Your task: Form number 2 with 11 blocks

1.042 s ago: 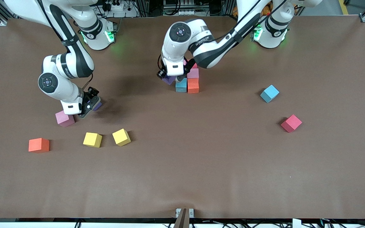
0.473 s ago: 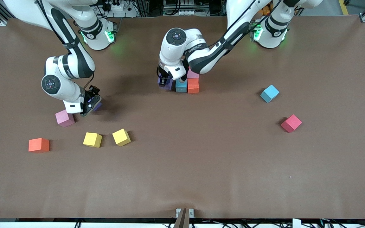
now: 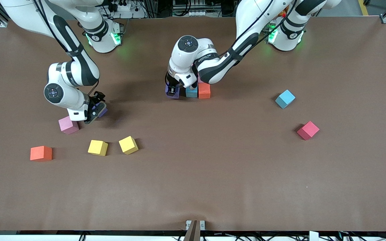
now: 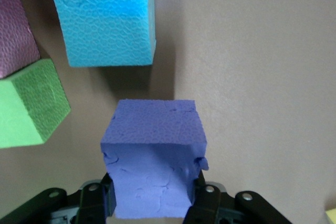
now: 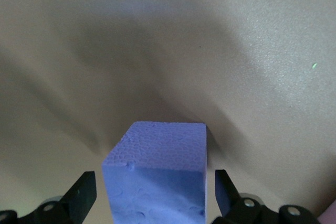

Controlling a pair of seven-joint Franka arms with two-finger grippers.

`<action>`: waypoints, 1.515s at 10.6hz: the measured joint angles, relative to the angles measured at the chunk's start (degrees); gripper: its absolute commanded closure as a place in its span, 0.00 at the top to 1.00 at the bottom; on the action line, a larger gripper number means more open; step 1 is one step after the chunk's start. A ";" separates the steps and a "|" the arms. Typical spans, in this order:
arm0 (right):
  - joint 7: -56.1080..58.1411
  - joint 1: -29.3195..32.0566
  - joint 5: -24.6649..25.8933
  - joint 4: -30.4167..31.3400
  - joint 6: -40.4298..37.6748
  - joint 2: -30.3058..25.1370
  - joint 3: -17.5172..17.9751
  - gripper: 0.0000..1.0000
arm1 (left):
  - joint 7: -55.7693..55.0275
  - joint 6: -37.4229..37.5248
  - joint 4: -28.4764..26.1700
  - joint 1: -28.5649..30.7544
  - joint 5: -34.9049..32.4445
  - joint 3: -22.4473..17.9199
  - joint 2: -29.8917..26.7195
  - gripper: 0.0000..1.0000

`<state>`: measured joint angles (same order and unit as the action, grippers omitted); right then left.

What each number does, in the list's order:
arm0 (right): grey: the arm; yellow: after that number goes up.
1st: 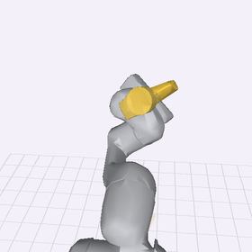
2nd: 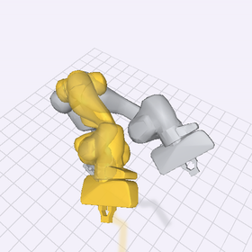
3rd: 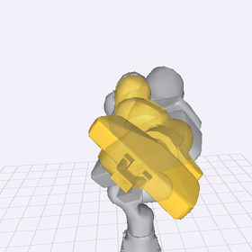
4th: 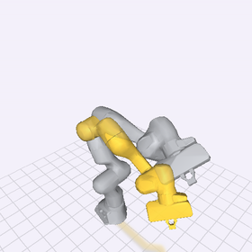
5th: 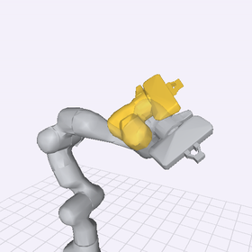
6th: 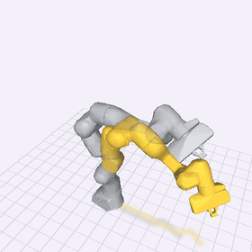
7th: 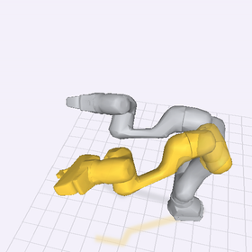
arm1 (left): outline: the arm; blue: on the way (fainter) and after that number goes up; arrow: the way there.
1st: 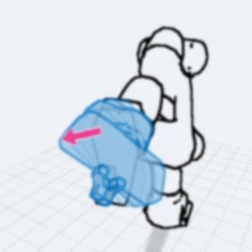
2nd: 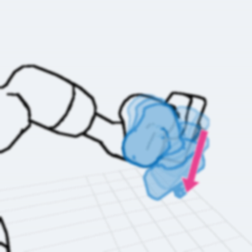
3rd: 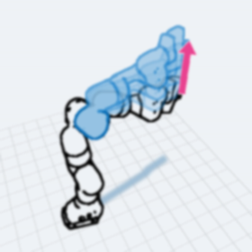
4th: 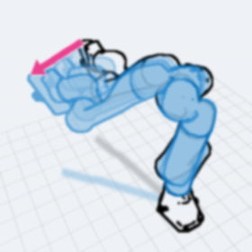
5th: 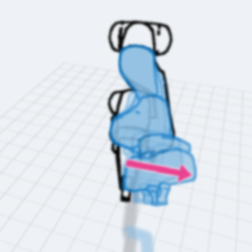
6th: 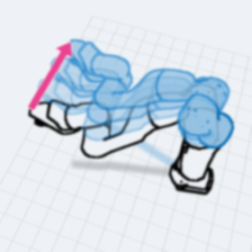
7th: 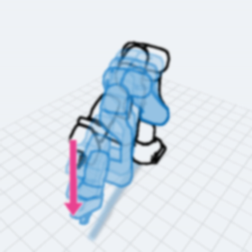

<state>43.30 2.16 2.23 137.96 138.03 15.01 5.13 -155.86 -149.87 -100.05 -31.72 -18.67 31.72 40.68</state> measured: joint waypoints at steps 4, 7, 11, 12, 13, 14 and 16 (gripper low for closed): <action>0.03 0.02 0.05 -0.08 -0.09 0.01 0.00 0.00 | -0.55 -0.01 -1.79 0.02 -0.04 -0.12 0.04 0.43; 0.05 0.02 0.06 -0.15 -0.19 0.01 0.00 0.00 | -0.72 -0.01 -2.62 0.02 -0.04 -0.29 0.22 0.44; -1.01 -0.19 0.05 -3.96 -3.21 -0.01 0.59 0.00 | -0.76 -0.01 -3.71 0.03 -0.04 -0.34 0.50 0.44; -2.42 -0.99 0.01 -5.61 -4.06 -0.01 0.91 0.00 | -0.77 -0.01 -3.72 0.05 -0.04 -0.36 0.57 0.45; -4.62 -2.55 -0.01 -6.99 -4.21 0.00 1.13 0.00 | -0.77 -0.02 -3.72 0.08 -0.04 -0.38 0.62 0.45; -8.01 -4.97 -0.03 -8.47 -4.28 0.01 1.23 0.00 | -0.77 -0.05 -3.72 0.13 -0.04 -0.40 0.65 0.46; -14.97 -9.42 -0.07 -10.94 -4.43 0.07 1.39 0.00 | -0.77 -0.05 -3.74 0.23 -0.04 -0.45 0.84 0.49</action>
<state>28.34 -7.26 2.16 127.03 133.60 15.08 6.52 -156.63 -149.92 -103.79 -31.49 -18.71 31.26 41.52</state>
